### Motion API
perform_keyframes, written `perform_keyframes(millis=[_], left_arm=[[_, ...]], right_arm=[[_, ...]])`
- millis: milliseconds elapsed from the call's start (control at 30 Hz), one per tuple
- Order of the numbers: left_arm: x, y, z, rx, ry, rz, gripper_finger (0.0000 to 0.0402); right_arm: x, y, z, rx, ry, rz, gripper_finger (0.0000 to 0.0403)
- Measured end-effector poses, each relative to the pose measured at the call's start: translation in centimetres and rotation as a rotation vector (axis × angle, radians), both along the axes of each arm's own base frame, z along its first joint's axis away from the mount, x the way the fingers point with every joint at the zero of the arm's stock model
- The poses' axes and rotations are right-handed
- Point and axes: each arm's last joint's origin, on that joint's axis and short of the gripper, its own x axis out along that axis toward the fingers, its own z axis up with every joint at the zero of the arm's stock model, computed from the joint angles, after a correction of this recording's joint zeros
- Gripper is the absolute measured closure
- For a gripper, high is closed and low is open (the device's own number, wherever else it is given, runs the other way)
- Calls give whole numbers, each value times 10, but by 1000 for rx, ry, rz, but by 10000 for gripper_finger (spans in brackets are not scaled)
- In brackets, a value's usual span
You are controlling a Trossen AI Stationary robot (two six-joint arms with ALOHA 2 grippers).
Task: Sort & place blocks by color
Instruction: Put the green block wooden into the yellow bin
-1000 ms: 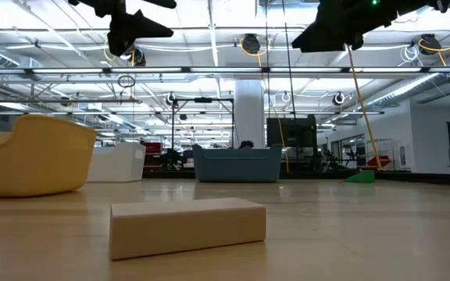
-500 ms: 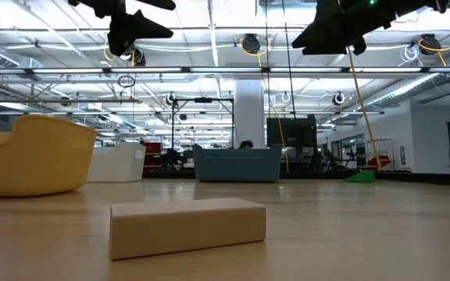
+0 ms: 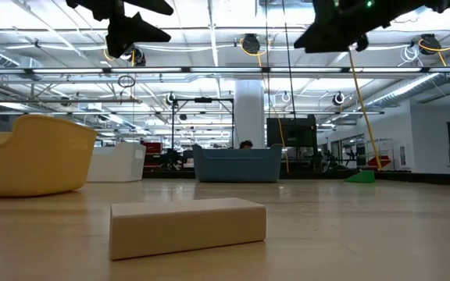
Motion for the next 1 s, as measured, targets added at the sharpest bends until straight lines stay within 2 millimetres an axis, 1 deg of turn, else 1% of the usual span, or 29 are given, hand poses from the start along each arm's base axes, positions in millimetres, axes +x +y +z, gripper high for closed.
perform_keyframes(millis=[133, 200, 233, 400, 633, 733, 833, 1000], left_arm=[[0, 0, 0, 10, 0, -4, 186], [0, 0, 0, 13, 0, -6, 186], [0, 0, 0, 14, 0, -6, 186], [0, 0, 0, 14, 0, -6, 186], [-1, 0, -2, 11, 21, -3, 186], [-1, 0, -3, 11, 29, -3, 186], [-1, 0, -3, 16, 29, -5, 186], [-1, 0, -3, 25, 30, -9, 186]], right_arm=[[-7, -19, -5, -13, 32, -262, 197], [-10, -31, -10, 16, 47, -330, 197], [-12, -37, -13, 44, 48, -340, 197], [-19, -67, -27, 264, 79, -262, 197], [-45, -101, -45, 510, 168, -340, 197], [-57, -110, -56, 662, 205, -370, 197], [-62, -115, -65, 800, 235, -344, 197], [-59, -121, -77, 846, 305, -340, 197]])
